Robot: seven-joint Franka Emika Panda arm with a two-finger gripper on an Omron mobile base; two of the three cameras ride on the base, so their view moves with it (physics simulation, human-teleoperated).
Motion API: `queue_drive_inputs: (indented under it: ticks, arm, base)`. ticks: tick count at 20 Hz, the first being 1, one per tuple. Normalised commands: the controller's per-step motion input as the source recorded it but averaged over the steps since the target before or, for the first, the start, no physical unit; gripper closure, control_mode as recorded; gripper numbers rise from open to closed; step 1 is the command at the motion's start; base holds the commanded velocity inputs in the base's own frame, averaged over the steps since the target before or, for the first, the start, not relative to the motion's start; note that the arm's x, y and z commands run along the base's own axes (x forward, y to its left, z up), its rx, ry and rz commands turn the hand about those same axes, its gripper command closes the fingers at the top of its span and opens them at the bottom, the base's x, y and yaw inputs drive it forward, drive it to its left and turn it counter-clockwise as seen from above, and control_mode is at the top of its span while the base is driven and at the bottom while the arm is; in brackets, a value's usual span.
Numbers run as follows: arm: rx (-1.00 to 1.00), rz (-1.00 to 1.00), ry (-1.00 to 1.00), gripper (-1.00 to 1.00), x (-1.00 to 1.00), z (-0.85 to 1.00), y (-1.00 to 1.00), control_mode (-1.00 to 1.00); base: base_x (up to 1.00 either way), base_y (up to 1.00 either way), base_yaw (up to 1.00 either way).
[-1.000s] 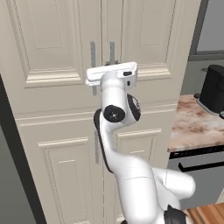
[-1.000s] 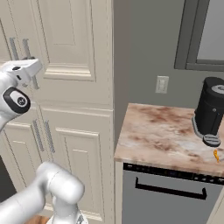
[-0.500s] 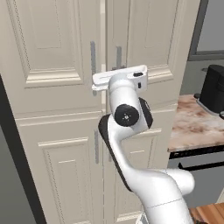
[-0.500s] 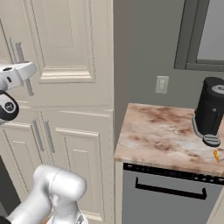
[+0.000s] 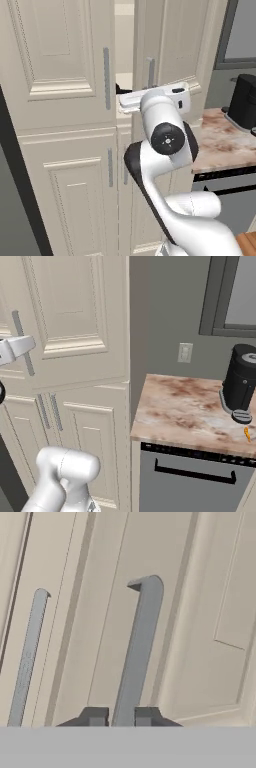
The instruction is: Retrieve the pan from the cabinet, then place the raw meat into the pan to avoid contamination.
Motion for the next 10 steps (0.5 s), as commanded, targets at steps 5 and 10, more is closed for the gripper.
queue_drive_inputs:
  ticks: [5, 10]
  arm:
    - [0.0, -0.06, 0.1, 1.0, -0.84, -0.01, -0.22, -1.0]
    - [0.0, -0.06, 0.08, 1.0, -0.85, -0.05, -0.25, -1.0]
  base:
    - [0.0, 0.0, 0.0]
    - [0.0, 0.0, 0.0]
